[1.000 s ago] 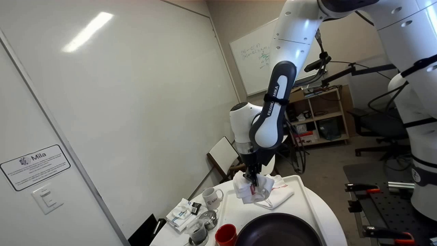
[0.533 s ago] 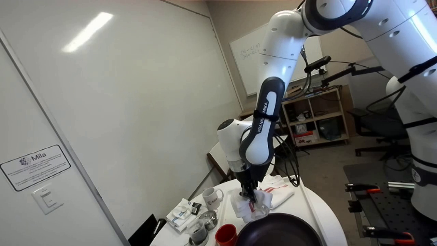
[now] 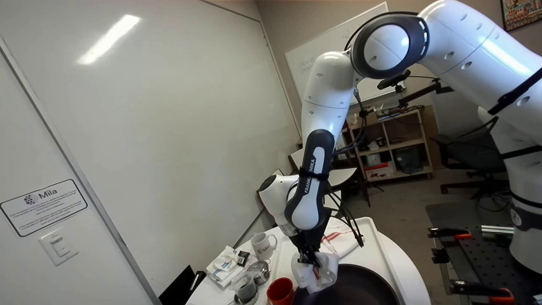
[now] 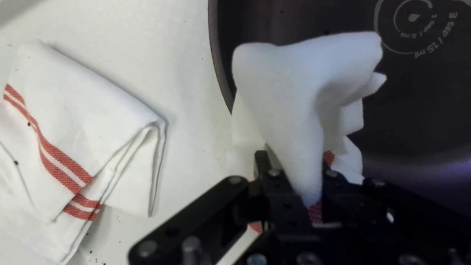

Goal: Pick up the white and red towel on the left and use it to wipe the black pan

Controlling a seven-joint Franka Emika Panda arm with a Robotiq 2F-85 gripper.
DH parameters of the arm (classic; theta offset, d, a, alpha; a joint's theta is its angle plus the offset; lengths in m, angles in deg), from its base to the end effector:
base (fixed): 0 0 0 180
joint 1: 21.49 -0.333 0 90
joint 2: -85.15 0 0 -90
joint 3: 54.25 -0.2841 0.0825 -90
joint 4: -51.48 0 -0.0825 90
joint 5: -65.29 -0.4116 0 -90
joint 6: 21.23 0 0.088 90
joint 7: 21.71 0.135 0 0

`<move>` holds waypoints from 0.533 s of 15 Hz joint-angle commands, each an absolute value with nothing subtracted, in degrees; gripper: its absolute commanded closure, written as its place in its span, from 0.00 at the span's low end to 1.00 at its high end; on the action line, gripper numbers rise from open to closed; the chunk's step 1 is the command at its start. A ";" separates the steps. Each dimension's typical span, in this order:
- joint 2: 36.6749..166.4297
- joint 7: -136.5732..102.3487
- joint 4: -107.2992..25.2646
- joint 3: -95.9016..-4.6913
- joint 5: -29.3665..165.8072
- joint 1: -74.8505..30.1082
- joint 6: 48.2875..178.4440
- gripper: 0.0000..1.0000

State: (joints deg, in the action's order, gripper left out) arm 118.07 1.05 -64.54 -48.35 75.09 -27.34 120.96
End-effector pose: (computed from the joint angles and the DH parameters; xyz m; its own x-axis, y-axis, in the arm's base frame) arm 0.5792 -0.0077 0.0742 0.9672 -0.2461 -0.0631 -0.2314 -0.9558 0.1816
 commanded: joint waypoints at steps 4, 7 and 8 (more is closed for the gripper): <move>126.11 2.53 -54.39 -48.12 73.53 -29.74 114.02 0.96; 126.99 2.95 -52.98 -48.64 73.55 -31.00 112.84 0.96; 127.15 3.03 -52.76 -48.88 73.63 -31.55 112.66 0.96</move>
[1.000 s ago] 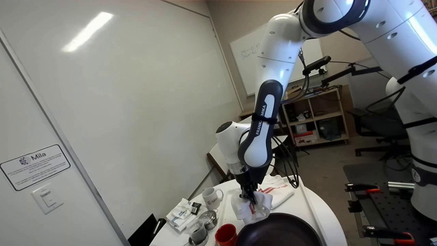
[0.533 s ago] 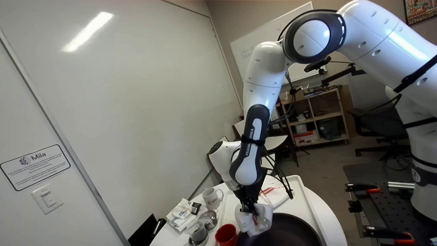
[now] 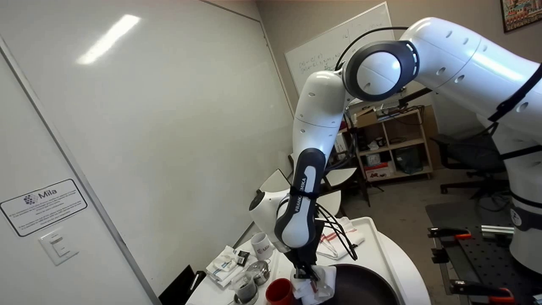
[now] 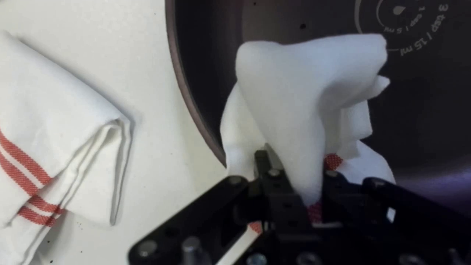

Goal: Pick up the white and red towel on the left and use it to wipe the black pan

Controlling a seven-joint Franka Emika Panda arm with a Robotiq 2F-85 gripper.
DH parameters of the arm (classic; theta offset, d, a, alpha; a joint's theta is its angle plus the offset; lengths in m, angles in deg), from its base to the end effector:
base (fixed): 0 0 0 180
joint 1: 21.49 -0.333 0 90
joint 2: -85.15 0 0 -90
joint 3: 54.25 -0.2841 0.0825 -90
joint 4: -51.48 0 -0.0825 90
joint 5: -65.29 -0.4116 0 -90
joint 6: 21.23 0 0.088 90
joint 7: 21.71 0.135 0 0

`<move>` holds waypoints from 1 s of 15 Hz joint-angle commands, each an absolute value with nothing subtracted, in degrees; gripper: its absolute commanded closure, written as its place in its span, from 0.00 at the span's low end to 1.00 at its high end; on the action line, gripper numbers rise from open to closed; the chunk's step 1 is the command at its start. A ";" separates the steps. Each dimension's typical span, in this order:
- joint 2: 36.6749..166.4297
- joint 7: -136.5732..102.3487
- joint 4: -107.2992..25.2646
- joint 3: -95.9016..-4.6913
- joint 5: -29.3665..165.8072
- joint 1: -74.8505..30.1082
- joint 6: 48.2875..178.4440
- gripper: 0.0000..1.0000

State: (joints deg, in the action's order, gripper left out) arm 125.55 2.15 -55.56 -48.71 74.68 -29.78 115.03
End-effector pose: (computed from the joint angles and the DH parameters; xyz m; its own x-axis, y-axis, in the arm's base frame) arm 0.5993 0.0197 0.0463 0.9646 -0.2319 -0.1259 -0.2010 -0.9547 0.2193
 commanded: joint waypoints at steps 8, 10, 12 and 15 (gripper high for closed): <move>126.55 -3.09 -55.44 -55.40 67.74 -30.54 112.33 0.96; 125.17 -5.85 -57.57 -57.07 65.04 -29.44 112.67 0.96; 123.88 -9.27 -59.79 -58.58 62.46 -28.06 112.67 0.96; 122.04 -14.43 -63.69 -59.80 60.44 -26.08 111.50 0.96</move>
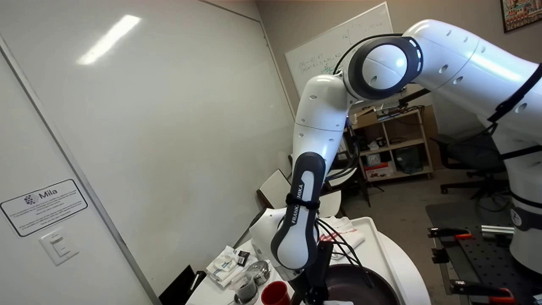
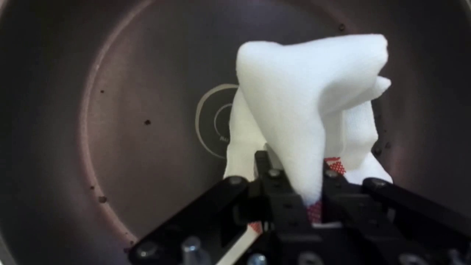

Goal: Pick up the white and red towel on the left and use it to wipe the black pan

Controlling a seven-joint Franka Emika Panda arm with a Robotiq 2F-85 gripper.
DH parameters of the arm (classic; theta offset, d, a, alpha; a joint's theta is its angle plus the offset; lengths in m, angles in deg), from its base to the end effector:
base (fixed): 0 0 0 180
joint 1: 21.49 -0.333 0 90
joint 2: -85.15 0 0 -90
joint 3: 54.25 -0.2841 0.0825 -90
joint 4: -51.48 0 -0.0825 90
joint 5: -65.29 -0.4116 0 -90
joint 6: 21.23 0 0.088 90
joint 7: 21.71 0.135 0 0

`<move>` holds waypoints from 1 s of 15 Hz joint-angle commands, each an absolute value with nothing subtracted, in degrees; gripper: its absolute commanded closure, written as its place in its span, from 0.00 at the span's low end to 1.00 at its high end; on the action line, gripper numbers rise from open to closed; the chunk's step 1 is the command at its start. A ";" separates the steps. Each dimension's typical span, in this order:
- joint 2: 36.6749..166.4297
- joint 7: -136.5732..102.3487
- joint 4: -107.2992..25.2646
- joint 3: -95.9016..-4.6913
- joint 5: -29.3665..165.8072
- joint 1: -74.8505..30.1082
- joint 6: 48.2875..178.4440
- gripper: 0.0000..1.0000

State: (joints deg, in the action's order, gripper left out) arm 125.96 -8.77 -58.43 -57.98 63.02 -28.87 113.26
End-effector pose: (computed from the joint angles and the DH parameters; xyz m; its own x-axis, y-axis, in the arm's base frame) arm 0.5569 0.1151 0.0222 0.9555 -0.0707 -0.2864 -0.0731 -0.9973 0.0023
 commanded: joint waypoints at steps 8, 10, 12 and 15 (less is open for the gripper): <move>118.65 -16.56 -72.90 -55.39 63.45 -24.35 111.73 0.96; 119.24 -13.70 -72.66 -52.52 65.31 -25.15 113.30 0.96; 120.06 -11.81 -71.65 -50.40 66.50 -25.25 114.52 0.96; 120.13 -9.73 -71.17 -48.76 68.13 -25.82 116.16 0.96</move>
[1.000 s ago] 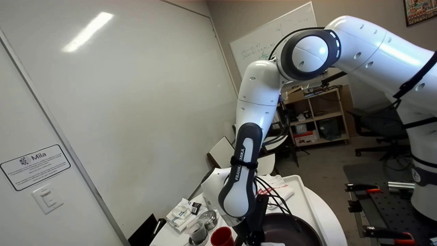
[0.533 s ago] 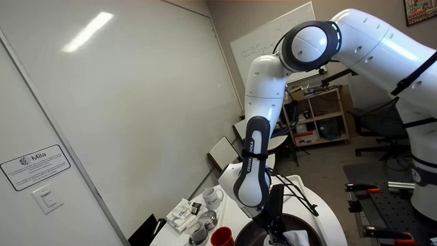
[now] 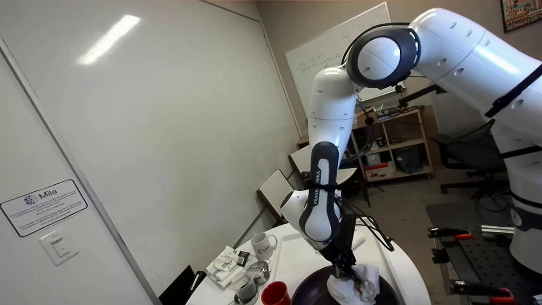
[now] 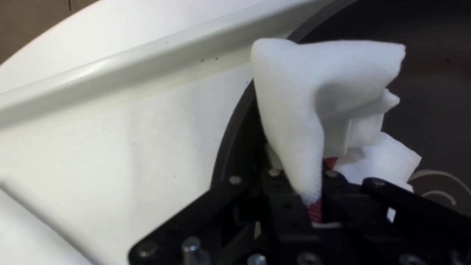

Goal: Pick up the white and red towel on the left and use it to wipe the black pan

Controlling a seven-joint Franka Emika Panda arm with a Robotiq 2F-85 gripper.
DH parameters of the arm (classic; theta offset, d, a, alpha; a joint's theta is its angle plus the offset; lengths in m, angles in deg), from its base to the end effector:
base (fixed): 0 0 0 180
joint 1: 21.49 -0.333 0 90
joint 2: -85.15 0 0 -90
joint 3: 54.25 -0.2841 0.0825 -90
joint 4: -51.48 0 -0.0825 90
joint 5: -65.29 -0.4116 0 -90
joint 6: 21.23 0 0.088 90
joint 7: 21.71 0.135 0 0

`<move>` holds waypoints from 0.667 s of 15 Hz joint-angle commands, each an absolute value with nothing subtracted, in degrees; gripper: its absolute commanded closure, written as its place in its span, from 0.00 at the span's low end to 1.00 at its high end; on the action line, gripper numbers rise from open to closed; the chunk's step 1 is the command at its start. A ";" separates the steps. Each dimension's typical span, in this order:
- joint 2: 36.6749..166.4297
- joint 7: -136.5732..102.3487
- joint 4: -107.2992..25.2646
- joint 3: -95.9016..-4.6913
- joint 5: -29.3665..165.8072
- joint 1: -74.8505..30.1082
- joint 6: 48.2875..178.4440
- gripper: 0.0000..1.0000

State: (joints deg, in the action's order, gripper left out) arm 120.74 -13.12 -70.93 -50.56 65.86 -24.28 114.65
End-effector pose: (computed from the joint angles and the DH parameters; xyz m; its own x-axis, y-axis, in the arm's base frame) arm 0.4941 -0.0143 0.0078 0.9171 -0.1595 -0.3653 -0.1330 -0.9864 0.0968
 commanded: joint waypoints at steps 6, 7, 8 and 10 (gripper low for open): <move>120.69 -6.54 -69.41 -49.07 70.20 -28.59 116.80 0.96; 120.86 -6.17 -69.03 -49.23 70.63 -29.36 116.69 0.96; 121.12 -5.87 -68.37 -49.60 70.95 -30.20 116.07 0.96; 121.39 -5.54 -67.59 -50.31 71.59 -31.77 115.46 0.96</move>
State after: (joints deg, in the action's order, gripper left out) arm 120.85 -7.49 -69.25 -49.80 69.87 -29.43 116.85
